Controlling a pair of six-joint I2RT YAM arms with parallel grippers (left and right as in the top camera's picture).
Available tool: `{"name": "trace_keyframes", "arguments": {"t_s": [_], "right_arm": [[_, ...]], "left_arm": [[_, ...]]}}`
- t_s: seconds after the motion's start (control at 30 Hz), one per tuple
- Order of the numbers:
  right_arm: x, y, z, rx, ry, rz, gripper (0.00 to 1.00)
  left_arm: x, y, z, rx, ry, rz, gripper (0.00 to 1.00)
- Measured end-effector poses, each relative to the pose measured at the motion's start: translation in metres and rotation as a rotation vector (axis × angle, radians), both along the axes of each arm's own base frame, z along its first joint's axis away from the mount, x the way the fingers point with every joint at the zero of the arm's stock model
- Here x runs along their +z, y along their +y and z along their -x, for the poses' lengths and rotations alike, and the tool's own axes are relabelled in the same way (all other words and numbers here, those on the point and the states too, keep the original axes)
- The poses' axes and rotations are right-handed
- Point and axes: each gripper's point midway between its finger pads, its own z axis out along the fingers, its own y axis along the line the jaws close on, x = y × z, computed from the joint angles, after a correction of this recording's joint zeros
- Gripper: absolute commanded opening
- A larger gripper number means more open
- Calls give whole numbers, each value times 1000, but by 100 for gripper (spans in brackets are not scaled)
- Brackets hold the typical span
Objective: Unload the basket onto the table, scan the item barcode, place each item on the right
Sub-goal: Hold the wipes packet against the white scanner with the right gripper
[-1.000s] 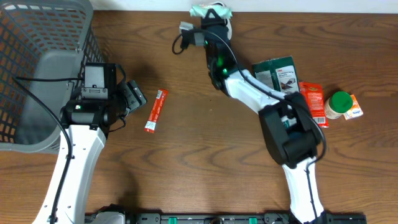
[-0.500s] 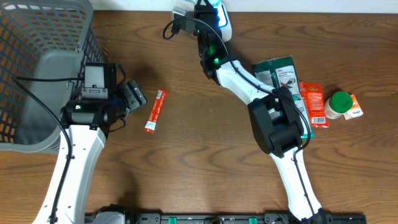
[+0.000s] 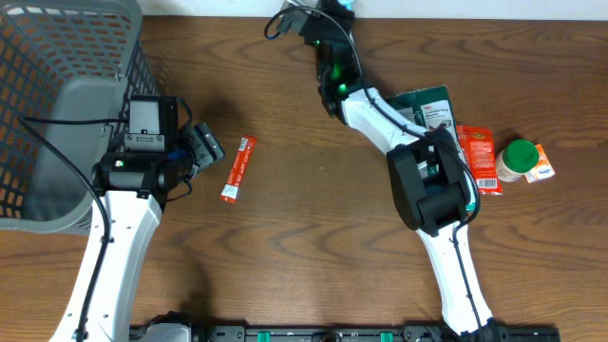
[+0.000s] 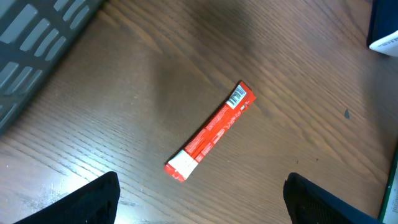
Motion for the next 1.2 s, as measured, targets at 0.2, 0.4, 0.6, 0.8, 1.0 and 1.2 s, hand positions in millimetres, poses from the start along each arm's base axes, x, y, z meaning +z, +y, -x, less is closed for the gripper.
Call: {"name": "trace_keyframes", "arguments": {"t_s": [0.2, 0.4, 0.6, 0.8, 1.0, 1.2], "right_arm": [[-4, -1, 0, -3, 16, 9, 1], [-22, 2, -3, 10, 24, 81, 1], [-75, 4, -8, 8, 26, 232, 1], [-80, 5, -8, 5, 21, 262, 1], [-80, 6, -7, 1, 20, 265, 1], [-60, 1, -7, -33, -56, 202, 1]], "left_arm": [[0, 0, 0, 0, 0, 0, 85], [0, 0, 0, 0, 0, 0, 85], [0, 0, 0, 0, 0, 0, 85], [0, 0, 0, 0, 0, 0, 85], [0, 0, 0, 0, 0, 0, 85], [0, 0, 0, 0, 0, 0, 85]]}}
